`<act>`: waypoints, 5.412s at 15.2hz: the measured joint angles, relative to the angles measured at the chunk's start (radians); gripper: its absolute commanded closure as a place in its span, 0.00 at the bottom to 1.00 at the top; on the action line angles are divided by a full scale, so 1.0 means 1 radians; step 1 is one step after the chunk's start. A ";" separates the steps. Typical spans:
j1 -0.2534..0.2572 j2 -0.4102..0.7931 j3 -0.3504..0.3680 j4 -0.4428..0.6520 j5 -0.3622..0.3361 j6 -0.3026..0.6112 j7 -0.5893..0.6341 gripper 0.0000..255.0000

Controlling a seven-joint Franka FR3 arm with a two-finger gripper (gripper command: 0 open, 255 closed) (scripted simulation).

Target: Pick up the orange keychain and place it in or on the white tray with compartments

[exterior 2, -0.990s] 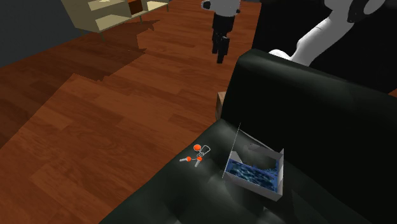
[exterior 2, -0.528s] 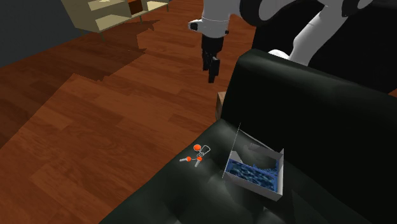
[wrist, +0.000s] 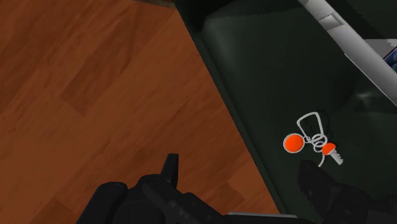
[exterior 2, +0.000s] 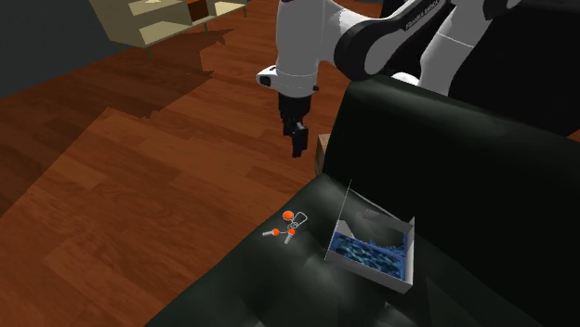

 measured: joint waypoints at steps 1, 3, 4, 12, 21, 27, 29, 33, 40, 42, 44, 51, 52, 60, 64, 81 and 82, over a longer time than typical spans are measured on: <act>0.004 0.031 0.011 0.014 -0.005 0.013 0.009 0.00; 0.012 0.103 0.034 0.051 -0.022 0.041 0.029 0.00; 0.018 0.138 0.046 0.063 -0.031 0.060 0.041 0.00; 0.077 0.412 0.116 0.244 -0.134 0.111 0.144 0.00; 0.142 0.615 0.127 0.368 -0.223 0.155 0.214 0.00; 0.143 0.638 0.122 0.350 -0.235 0.195 0.220 0.00; 0.144 0.639 0.121 0.350 -0.235 0.196 0.220 0.00; 0.147 0.634 0.127 0.355 -0.229 0.197 0.220 1.00; 0.148 0.630 0.128 0.355 -0.232 0.196 0.221 1.00; 0.146 0.628 0.127 0.353 -0.231 0.195 0.221 1.00; 0.142 0.624 0.126 0.359 -0.228 0.176 0.216 1.00; 0.135 0.585 0.133 0.399 -0.207 0.097 0.202 1.00; 0.135 0.580 0.134 0.410 -0.204 0.082 0.199 1.00; 0.132 0.539 0.141 0.467 -0.184 -0.013 0.187 1.00; 0.130 0.524 0.143 0.500 -0.176 -0.059 0.182 1.00; 0.209 0.004 0.216 -0.030 0.056 -0.008 0.232 1.00; 0.225 -0.037 0.221 -0.064 0.077 -0.012 0.239 1.00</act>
